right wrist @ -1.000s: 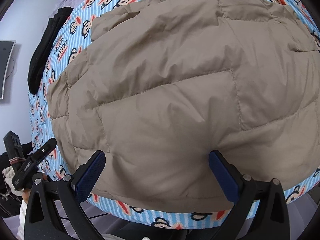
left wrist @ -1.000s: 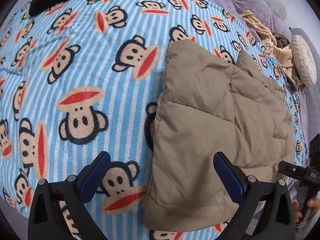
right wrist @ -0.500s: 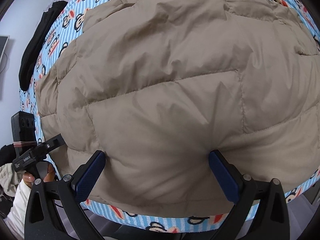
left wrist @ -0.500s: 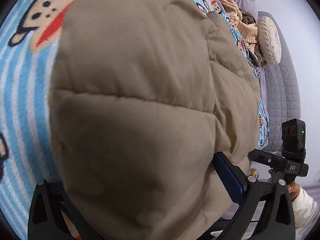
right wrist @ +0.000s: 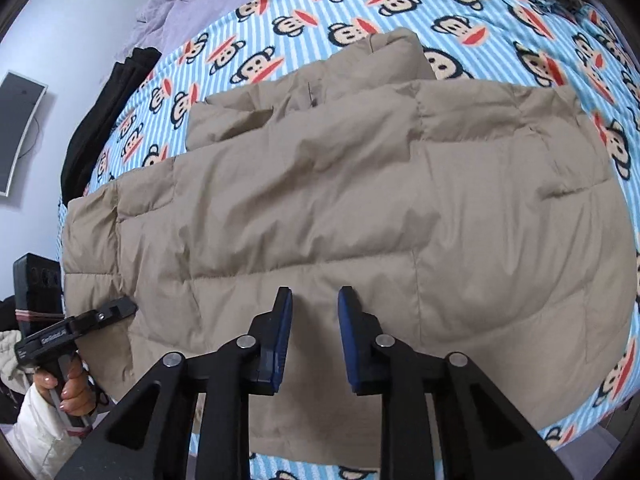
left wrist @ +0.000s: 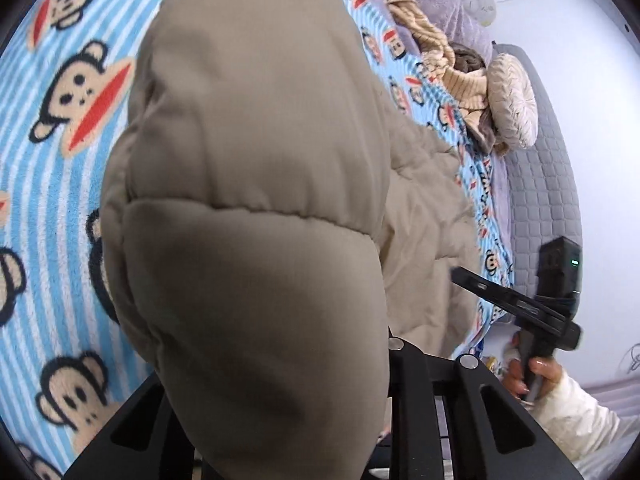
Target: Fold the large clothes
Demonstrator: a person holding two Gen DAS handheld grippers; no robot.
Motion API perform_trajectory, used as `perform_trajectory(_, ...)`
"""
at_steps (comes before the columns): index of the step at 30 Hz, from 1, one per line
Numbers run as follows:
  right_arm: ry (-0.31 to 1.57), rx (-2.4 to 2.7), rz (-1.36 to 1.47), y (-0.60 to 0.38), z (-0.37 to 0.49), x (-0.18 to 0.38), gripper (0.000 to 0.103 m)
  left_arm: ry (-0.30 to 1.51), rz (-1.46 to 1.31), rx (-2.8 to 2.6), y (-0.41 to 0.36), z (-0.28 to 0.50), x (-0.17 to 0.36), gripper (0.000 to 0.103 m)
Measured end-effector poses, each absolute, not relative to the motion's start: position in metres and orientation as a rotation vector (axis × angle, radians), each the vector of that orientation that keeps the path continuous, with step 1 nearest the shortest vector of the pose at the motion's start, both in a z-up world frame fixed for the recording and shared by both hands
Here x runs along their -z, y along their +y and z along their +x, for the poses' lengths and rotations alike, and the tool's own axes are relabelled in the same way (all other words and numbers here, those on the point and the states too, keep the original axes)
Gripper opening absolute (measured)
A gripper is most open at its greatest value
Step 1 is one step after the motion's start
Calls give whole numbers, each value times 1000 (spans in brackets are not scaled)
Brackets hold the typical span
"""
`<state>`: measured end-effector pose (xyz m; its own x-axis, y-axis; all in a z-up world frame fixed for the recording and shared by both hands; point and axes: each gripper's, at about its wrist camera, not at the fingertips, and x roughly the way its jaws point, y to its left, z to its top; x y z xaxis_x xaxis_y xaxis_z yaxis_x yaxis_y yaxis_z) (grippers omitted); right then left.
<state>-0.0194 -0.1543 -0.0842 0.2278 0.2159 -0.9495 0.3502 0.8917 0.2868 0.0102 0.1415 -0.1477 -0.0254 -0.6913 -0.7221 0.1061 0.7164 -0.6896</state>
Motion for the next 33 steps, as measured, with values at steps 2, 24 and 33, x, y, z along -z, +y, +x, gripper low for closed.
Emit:
perform_trajectory(2,1342,75,492,-160,-10,92,21,1449,-524,666,134,5,126,27)
perform_trajectory(24,1297,-49,870,-270,-21,127,18,1438,-179,848,-156,-25,17,69)
perform_trajectory(33,1210,181,995,-345,-145,104,18,1570,-131,1116,-248,-30,78,70)
